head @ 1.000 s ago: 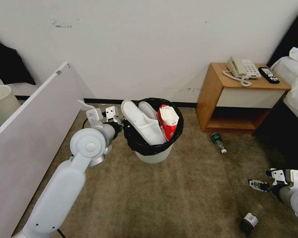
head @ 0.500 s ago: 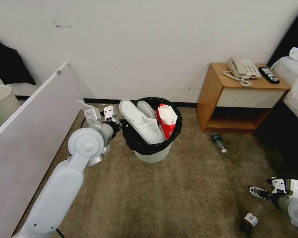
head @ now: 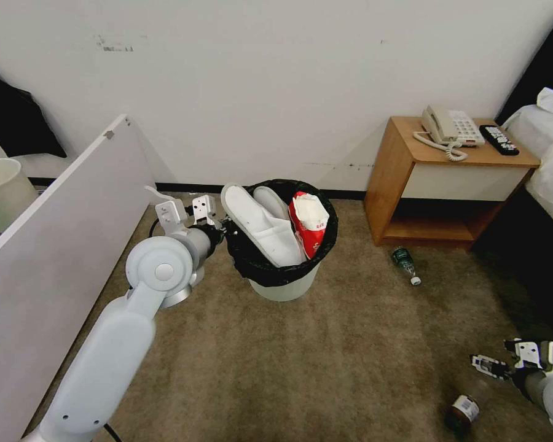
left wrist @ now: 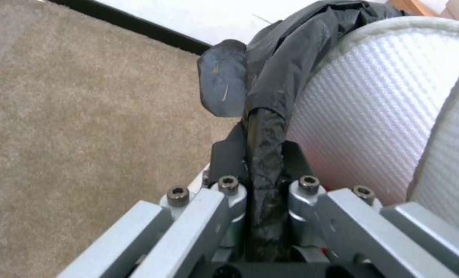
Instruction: Pick up the trash bin, then pick up the garbage from the floor and place it into the trash bin.
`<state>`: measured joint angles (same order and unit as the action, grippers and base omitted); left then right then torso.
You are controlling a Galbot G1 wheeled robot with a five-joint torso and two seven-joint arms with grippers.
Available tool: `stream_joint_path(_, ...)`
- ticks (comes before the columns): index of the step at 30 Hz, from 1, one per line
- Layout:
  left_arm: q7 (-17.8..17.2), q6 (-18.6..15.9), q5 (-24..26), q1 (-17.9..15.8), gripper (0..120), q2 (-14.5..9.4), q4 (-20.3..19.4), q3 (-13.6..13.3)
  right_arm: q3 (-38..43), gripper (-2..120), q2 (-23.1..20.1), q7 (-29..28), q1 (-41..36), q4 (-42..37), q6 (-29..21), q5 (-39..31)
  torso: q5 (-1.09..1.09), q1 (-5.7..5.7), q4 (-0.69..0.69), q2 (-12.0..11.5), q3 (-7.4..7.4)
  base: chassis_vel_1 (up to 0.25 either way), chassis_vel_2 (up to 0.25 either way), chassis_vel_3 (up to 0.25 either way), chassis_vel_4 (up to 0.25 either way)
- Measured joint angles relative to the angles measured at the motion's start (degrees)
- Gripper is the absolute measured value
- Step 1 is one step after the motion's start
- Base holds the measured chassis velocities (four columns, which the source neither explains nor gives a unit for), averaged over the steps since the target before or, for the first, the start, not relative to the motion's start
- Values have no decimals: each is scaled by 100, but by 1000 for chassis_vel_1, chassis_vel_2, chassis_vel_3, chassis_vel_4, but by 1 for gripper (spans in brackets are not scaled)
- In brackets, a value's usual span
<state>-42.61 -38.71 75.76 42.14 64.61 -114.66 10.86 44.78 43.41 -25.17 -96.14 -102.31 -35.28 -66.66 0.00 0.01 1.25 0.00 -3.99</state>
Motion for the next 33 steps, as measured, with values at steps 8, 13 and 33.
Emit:
stream_joint_path(8,0,0,-1,0,4,-11,11,-2,-209,100,263,216,202,410,99,234,0,0,0,0,0,0,0,0,0)
stream_joint_path(13,0,0,2,0,4,-26,10,-9,-328,100,383,337,331,682,198,392,0,0,1,0,0,0,0,0,0)
stream_joint_path(33,14,0,5,-23,4,-45,72,-7,-683,100,599,722,814,1582,549,826,0,0,0,0,0,0,0,0,0)
